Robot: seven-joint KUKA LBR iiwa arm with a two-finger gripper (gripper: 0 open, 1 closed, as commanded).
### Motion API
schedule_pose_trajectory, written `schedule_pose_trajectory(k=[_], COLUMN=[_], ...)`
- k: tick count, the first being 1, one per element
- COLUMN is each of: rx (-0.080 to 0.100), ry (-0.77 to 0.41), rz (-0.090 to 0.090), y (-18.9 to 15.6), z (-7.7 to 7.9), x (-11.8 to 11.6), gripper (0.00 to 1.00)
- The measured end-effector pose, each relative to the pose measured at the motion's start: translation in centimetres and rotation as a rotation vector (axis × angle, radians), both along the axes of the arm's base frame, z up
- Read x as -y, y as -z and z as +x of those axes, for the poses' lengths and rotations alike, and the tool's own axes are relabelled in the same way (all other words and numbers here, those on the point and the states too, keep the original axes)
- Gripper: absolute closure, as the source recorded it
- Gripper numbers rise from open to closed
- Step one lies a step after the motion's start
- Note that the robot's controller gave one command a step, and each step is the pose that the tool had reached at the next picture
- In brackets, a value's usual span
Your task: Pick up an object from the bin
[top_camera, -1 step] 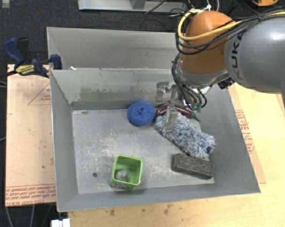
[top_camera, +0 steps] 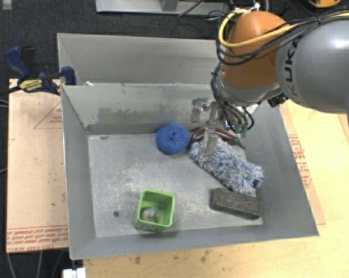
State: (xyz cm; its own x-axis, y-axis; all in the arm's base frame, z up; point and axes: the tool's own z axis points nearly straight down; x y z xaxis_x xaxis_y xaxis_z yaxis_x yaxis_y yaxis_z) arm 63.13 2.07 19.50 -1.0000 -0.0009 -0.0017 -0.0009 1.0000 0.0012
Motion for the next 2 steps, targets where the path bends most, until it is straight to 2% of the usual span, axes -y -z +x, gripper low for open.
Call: schedule_pose_trajectory(k=[1,2], rx=[0.006,-0.007], ry=[-0.059,-0.022], rz=[-0.001,0.001], y=[7.6,7.9], z=[0.9,-1.4], x=[7.0,10.3], gripper=[0.00,0.00])
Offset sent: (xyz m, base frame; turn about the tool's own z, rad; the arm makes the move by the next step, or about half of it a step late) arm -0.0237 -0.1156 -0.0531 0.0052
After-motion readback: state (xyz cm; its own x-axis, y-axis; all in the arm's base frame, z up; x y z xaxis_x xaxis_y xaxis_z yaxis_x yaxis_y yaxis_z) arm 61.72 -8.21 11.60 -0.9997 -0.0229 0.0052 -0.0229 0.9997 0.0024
